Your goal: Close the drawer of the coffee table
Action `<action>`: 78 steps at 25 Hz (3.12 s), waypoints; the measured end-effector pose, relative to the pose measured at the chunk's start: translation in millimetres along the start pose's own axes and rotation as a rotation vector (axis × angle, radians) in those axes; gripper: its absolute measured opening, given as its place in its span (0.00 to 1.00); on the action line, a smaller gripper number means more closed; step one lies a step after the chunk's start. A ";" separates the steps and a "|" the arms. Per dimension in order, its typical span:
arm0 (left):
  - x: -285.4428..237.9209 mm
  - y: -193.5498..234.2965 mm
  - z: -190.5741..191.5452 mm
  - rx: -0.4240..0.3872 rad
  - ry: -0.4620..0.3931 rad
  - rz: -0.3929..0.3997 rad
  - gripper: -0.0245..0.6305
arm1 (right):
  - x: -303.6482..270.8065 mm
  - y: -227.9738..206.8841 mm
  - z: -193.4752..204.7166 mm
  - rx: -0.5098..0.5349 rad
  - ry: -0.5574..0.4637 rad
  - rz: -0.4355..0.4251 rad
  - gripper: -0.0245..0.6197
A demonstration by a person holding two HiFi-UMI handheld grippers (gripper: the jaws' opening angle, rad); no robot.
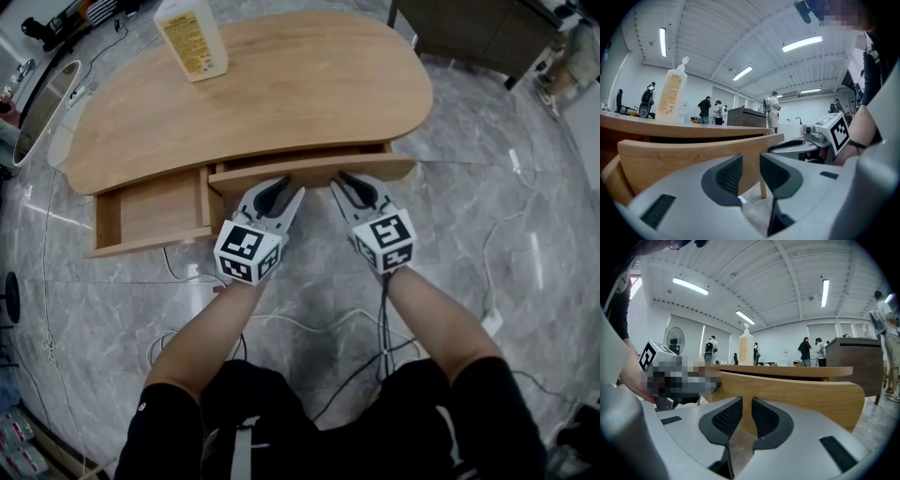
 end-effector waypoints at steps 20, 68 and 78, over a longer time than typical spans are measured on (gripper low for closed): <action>-16.4 39.0 5.2 0.030 0.009 -0.084 0.10 | -36.2 3.1 -11.9 0.021 -0.043 0.074 0.14; 10.0 -7.8 -7.8 -0.017 -0.053 0.074 0.05 | 13.1 12.4 -23.3 -0.085 -0.057 -0.052 0.14; 101.5 -93.0 -94.0 0.048 -0.011 0.109 0.05 | 112.5 87.9 -127.2 -0.228 -0.077 -0.197 0.14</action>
Point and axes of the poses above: the fingertips, and each gripper's own axes: x backward along the fingers, y to its left, z out of its underside, the point moved 6 cm from there along x, backward along the fingers, and after that the axes turned 8 degrees about z, right-handed, at the moved point
